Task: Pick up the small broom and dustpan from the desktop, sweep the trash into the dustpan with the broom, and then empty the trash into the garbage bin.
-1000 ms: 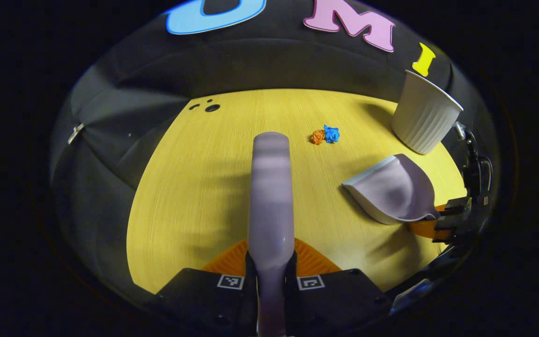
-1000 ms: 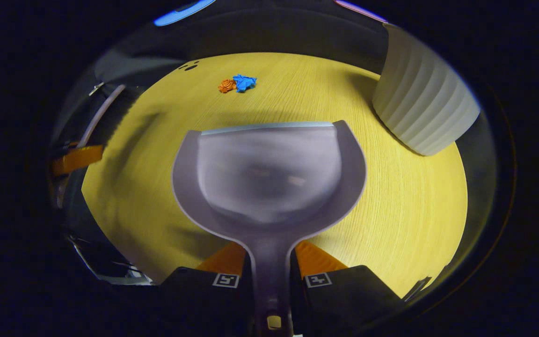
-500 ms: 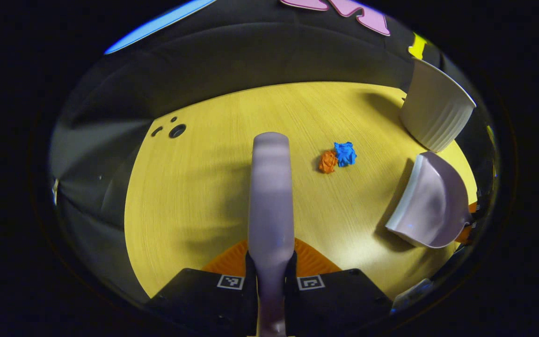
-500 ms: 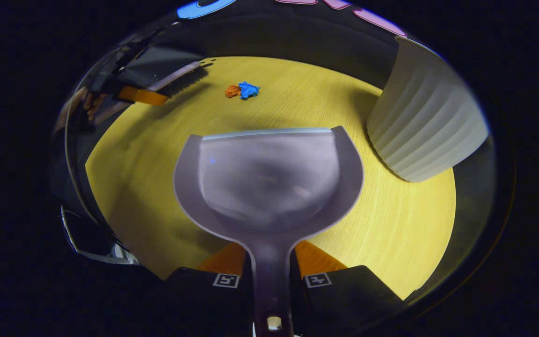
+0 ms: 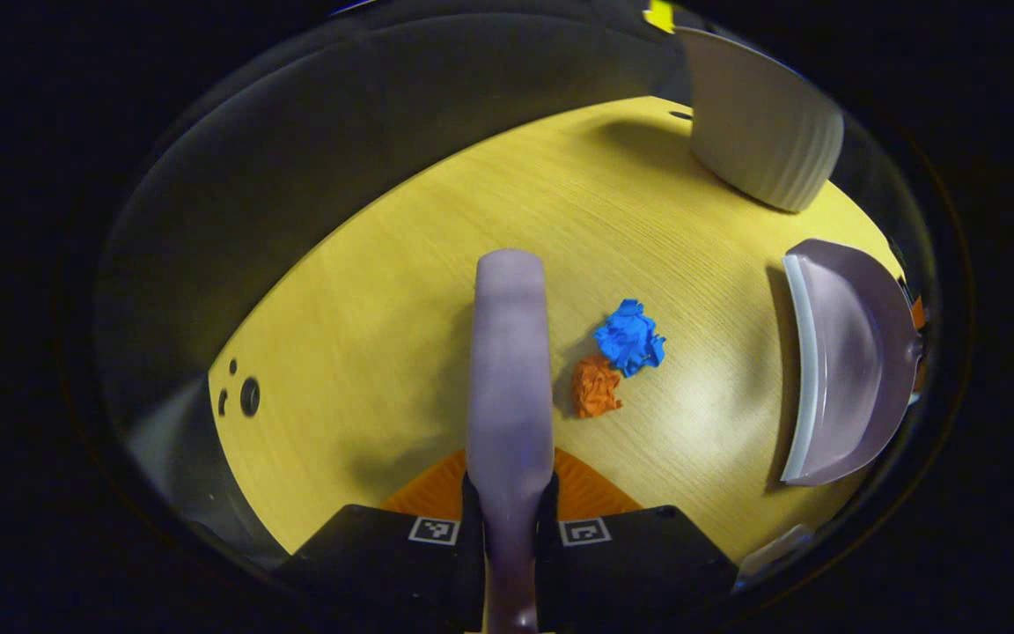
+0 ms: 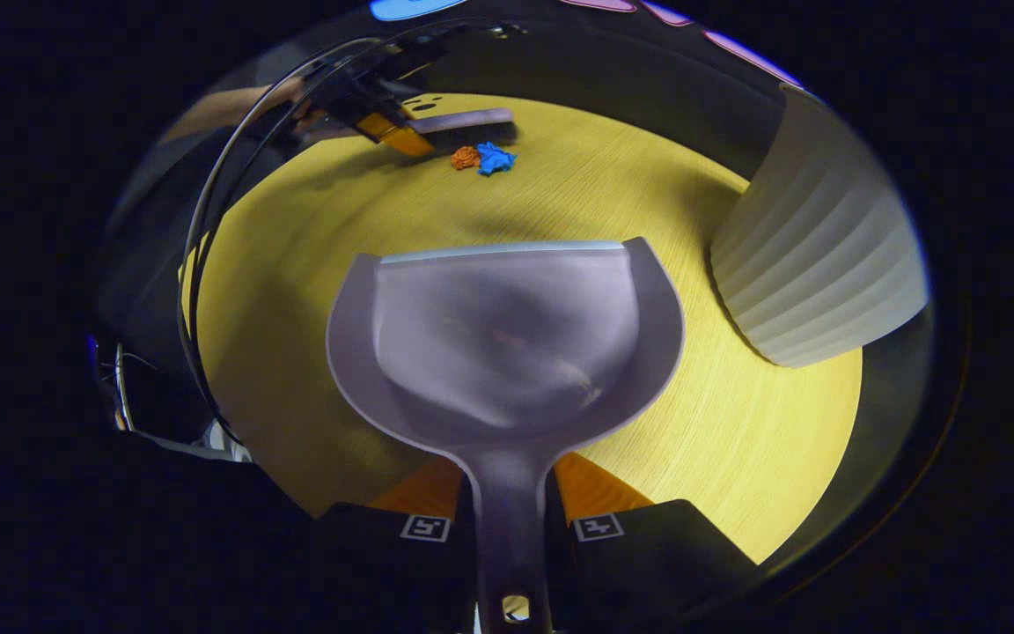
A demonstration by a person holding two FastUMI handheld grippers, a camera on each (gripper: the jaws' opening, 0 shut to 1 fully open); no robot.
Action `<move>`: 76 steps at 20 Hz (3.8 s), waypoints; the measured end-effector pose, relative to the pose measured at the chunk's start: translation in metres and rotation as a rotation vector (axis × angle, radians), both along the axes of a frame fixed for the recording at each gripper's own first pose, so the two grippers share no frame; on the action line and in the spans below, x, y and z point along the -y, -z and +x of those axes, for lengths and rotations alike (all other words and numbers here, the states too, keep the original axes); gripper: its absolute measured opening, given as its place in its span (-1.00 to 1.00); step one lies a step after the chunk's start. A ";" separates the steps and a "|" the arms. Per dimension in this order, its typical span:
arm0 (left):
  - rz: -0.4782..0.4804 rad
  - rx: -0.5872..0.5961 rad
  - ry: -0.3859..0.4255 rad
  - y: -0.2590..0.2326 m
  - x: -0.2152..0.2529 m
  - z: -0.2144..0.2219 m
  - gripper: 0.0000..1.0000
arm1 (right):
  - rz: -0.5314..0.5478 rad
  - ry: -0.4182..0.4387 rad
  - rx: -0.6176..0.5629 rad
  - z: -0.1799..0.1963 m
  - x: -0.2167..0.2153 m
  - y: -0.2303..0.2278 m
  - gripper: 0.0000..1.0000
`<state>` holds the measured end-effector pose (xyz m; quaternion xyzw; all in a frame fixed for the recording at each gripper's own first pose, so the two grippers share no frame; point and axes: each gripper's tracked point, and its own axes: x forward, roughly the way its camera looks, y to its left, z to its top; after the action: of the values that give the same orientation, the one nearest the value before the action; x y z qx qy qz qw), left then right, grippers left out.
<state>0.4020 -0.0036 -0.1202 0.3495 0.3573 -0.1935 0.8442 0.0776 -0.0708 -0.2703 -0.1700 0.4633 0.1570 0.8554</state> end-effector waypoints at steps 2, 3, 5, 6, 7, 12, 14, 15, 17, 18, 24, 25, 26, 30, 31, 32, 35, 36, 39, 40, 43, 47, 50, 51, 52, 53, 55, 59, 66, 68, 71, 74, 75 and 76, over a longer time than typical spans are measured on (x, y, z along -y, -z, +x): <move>0.030 -0.029 0.073 0.006 0.007 0.001 -0.43 | 0.003 0.003 -0.011 0.000 0.000 0.003 -0.37; 0.038 -0.048 0.099 0.008 0.011 0.000 -0.46 | 0.003 0.005 -0.014 0.001 0.001 0.005 -0.29; 0.054 -0.092 0.154 0.009 0.017 -0.005 -0.41 | 0.008 0.006 -0.022 0.000 0.000 0.007 -0.29; 0.065 -0.106 0.180 0.008 0.021 -0.009 -0.45 | 0.009 0.007 -0.024 -0.001 0.000 0.009 -0.29; 0.066 -0.123 0.205 0.011 0.026 -0.014 -0.48 | 0.008 0.002 -0.022 -0.001 0.000 0.009 -0.29; 0.025 -0.224 0.255 0.033 0.064 -0.058 -0.45 | 0.000 -0.011 -0.013 -0.001 0.002 0.013 -0.28; -0.001 -0.258 0.265 0.039 0.080 -0.079 -0.45 | -0.003 -0.010 -0.015 0.000 0.003 0.018 -0.28; -0.013 -0.271 0.273 0.042 0.089 -0.090 -0.45 | -0.003 -0.007 -0.015 0.000 0.003 0.020 -0.29; -0.024 -0.290 0.289 0.052 0.105 -0.108 -0.45 | -0.001 -0.002 -0.012 -0.001 0.001 0.020 -0.28; -0.033 -0.305 0.301 0.057 0.112 -0.118 -0.45 | -0.002 -0.003 -0.009 -0.002 0.000 0.022 -0.28; -0.085 -0.333 0.282 0.068 0.138 -0.162 -0.46 | 0.013 0.018 -0.002 -0.001 -0.001 0.019 -0.29; -0.121 -0.335 0.258 0.067 0.141 -0.170 -0.45 | 0.018 0.020 0.004 0.001 -0.002 0.017 -0.22; -0.151 -0.330 0.238 0.069 0.144 -0.180 -0.45 | 0.022 0.022 0.015 0.003 -0.003 0.015 -0.29; -0.265 -0.251 0.152 0.049 0.134 -0.207 -0.44 | 0.033 0.052 0.053 0.005 -0.004 0.016 -0.29; -0.300 -0.229 0.126 0.044 0.134 -0.214 -0.46 | 0.039 0.062 0.061 0.005 -0.005 0.016 -0.37; -0.332 -0.204 0.100 0.039 0.132 -0.223 -0.46 | 0.048 0.069 0.073 0.005 -0.007 0.014 -0.37; -0.417 -0.107 0.026 0.018 0.117 -0.247 -0.46 | 0.066 0.066 0.127 0.007 -0.006 0.010 -0.29; -0.438 -0.075 0.001 0.014 0.104 -0.253 -0.46 | 0.070 0.069 0.148 0.005 -0.005 0.006 -0.29; -0.485 -0.008 -0.078 0.006 0.061 -0.280 -0.46 | 0.101 0.088 0.167 -0.002 -0.006 -0.005 -0.29; -0.499 0.002 -0.102 0.013 0.047 -0.284 -0.46 | 0.110 0.097 0.171 -0.003 -0.006 -0.008 -0.29; -0.511 0.029 -0.162 0.027 0.015 -0.309 -0.46 | 0.132 0.131 0.168 -0.013 -0.002 -0.021 -0.29; -0.585 0.009 -0.225 0.050 0.016 -0.339 -0.46 | 0.133 0.180 0.212 -0.021 0.008 -0.041 -0.29; -0.620 -0.013 -0.247 0.072 0.009 -0.359 -0.46 | 0.105 0.216 0.251 -0.024 0.023 -0.059 -0.20; -0.624 -0.018 -0.255 0.078 0.006 -0.363 -0.46 | 0.091 0.224 0.263 -0.024 0.029 -0.066 -0.29; -0.625 -0.020 -0.267 0.082 0.002 -0.366 -0.46 | 0.092 0.237 0.270 -0.024 0.032 -0.071 -0.29; -0.624 -0.019 -0.280 0.084 0.000 -0.367 -0.46 | 0.114 0.252 0.272 -0.020 0.029 -0.073 -0.29; -0.639 -0.012 -0.304 0.084 -0.002 -0.367 -0.46 | 0.198 0.280 0.272 -0.016 0.017 -0.076 -0.29; -0.651 -0.017 -0.388 0.086 -0.017 -0.375 -0.46 | 0.266 0.281 0.338 0.001 0.024 -0.101 -0.29; -0.686 0.017 -0.505 0.065 0.006 -0.341 -0.46 | 0.173 0.350 0.350 0.044 0.077 -0.101 -0.29; -0.701 0.040 -0.520 0.056 0.024 -0.328 -0.46 | 0.128 0.349 0.352 0.051 0.093 -0.100 -0.39; -0.719 0.064 -0.548 0.046 0.049 -0.311 -0.46 | 0.052 0.339 0.379 0.068 0.115 -0.099 -0.29; -0.734 0.067 -0.579 0.038 0.074 -0.304 -0.46 | -0.065 0.309 0.443 0.090 0.137 -0.105 -0.29; -0.739 0.062 -0.582 0.036 0.081 -0.304 -0.46 | -0.089 0.296 0.463 0.097 0.138 -0.107 -0.29; -0.741 0.056 -0.583 0.035 0.087 -0.305 -0.46 | -0.114 0.282 0.485 0.104 0.136 -0.106 -0.29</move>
<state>0.0974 -0.0908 -0.1554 -0.0854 0.3246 -0.0532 0.9405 0.1817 -0.2064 -0.1647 -0.1840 0.2724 -0.0352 0.9438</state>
